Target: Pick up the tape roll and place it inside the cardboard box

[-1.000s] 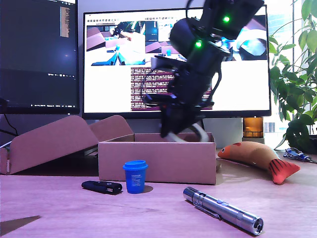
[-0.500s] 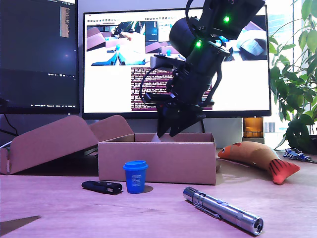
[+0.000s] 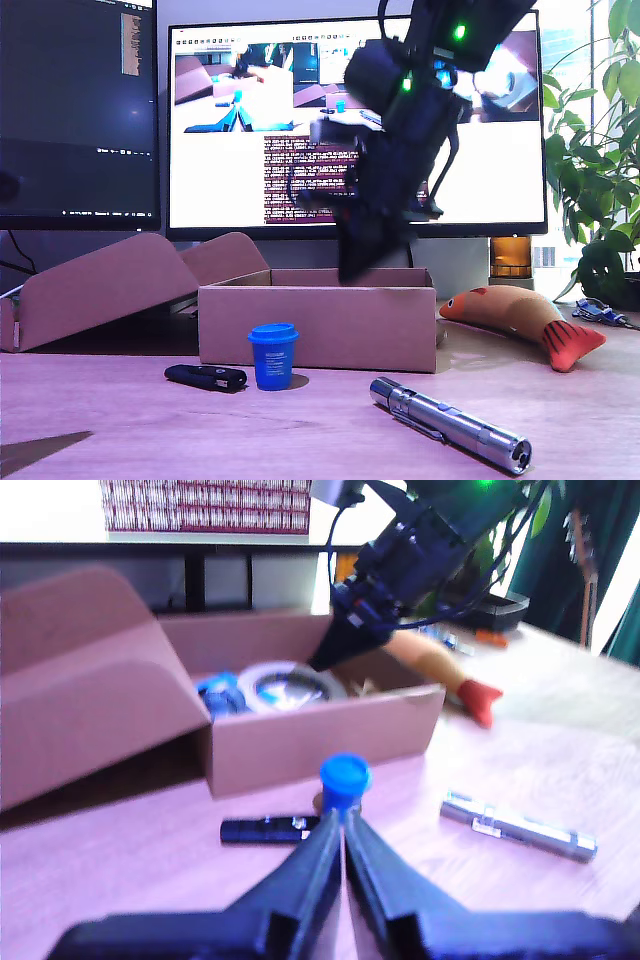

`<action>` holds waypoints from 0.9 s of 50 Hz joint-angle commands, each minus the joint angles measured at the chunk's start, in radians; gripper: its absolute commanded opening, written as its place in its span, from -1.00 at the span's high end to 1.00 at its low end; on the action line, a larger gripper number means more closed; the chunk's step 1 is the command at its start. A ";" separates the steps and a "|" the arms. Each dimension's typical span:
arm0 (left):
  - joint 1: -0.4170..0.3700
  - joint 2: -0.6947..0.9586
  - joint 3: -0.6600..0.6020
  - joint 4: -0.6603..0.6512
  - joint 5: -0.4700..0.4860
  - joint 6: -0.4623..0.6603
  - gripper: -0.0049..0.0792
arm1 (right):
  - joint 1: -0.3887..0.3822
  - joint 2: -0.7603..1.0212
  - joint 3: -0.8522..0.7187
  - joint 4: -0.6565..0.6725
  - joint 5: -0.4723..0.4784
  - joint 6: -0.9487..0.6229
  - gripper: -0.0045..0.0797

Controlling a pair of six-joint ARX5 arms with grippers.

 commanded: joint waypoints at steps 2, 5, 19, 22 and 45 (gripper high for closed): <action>-0.001 -0.010 -0.023 0.012 -0.014 0.017 0.93 | 0.009 -0.026 0.008 0.012 -0.003 0.024 0.92; -0.001 -0.010 -0.023 0.006 -0.035 0.031 0.93 | 0.014 -0.034 0.008 0.005 -0.003 0.021 0.92; 0.003 -0.010 -0.023 0.006 -0.092 0.038 0.93 | 0.051 -0.161 -0.010 -0.002 0.020 0.010 0.92; 0.005 -0.010 -0.023 0.006 -0.113 0.038 0.93 | 0.058 -0.206 -0.029 -0.002 0.038 0.015 0.92; 0.166 -0.010 -0.023 0.014 -0.168 0.064 0.93 | 0.044 -0.651 -0.526 0.163 0.116 0.019 0.92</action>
